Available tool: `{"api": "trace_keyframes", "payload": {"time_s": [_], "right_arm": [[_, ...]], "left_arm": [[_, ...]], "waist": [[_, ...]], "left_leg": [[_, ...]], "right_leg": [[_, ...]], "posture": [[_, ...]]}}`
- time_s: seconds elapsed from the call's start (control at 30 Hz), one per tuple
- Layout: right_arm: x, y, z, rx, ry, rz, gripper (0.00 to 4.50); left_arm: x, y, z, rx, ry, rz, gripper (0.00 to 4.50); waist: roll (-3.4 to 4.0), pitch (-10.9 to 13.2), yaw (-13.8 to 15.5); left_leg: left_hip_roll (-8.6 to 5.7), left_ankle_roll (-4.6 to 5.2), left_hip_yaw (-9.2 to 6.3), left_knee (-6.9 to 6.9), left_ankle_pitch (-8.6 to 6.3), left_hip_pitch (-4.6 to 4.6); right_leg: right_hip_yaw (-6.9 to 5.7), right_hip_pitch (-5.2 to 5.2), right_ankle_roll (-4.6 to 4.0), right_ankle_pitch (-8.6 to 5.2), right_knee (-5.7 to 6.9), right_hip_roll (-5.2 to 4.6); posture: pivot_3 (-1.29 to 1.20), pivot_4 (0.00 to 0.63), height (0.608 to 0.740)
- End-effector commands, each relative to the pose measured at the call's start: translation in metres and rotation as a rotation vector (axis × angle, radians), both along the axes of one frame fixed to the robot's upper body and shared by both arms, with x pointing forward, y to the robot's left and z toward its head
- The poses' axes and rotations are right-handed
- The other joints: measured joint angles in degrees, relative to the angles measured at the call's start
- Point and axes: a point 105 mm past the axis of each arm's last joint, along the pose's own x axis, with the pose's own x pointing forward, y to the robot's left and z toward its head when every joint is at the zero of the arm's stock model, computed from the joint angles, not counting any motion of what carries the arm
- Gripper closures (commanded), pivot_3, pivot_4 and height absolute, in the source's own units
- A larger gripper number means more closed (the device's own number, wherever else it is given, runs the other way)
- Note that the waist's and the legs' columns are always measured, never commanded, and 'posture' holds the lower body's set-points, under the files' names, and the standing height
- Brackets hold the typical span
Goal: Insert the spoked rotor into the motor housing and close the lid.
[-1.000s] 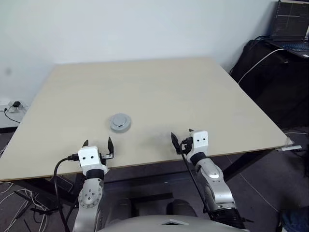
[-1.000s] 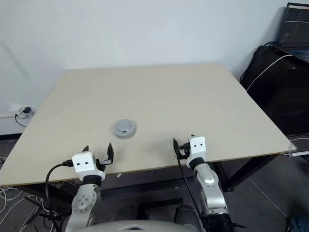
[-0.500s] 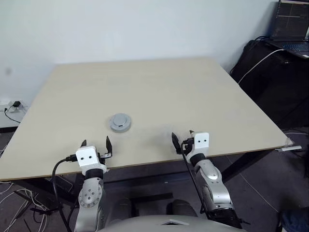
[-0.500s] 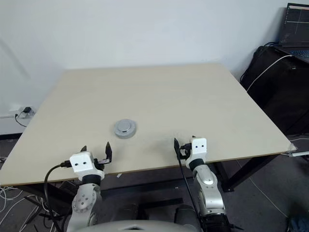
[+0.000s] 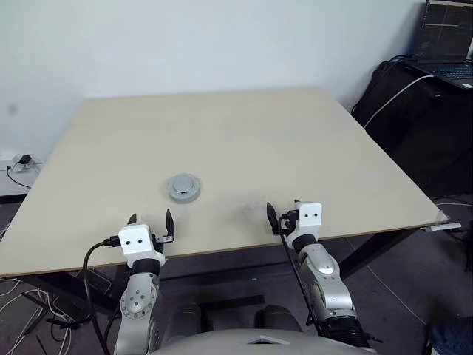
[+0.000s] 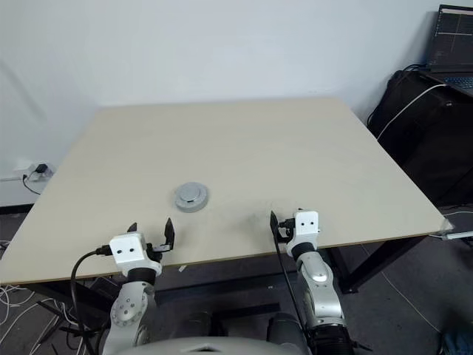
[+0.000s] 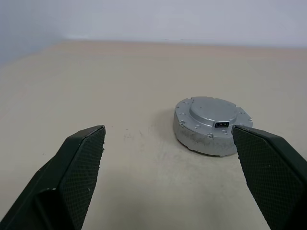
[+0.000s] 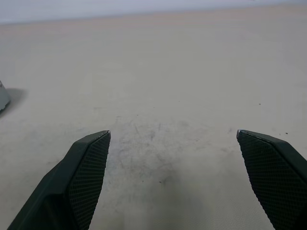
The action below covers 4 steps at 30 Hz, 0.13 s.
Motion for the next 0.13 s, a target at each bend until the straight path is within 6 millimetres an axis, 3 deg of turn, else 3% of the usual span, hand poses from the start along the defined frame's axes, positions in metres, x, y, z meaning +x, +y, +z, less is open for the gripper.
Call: {"api": "trace_keyframes", "payload": {"time_s": [0.03,0.13], "right_arm": [[0.0056,0.0005,0.0144,-0.004,-0.060,-0.005,0.00],[0.0054,0.0001,0.0156,-0.007,-0.064,-0.008,0.00]], "left_arm": [[0.0032,-0.0017,0.0093,0.000,-0.049,-0.008,0.02],[0.0036,-0.0028,0.0084,-0.001,-0.048,-0.013,0.02]], "waist": [[0.00,0.0,0.0],[0.00,0.0,0.0]], "left_leg": [[0.00,0.00,0.00,0.00,0.00,0.00],[0.00,0.00,0.00,0.00,0.00,0.00]], "right_leg": [[0.00,0.00,0.00,0.00,0.00,0.00],[0.00,0.00,0.00,0.00,0.00,0.00]], "posture": [[0.00,0.000,0.740],[0.00,0.000,0.740]]}}
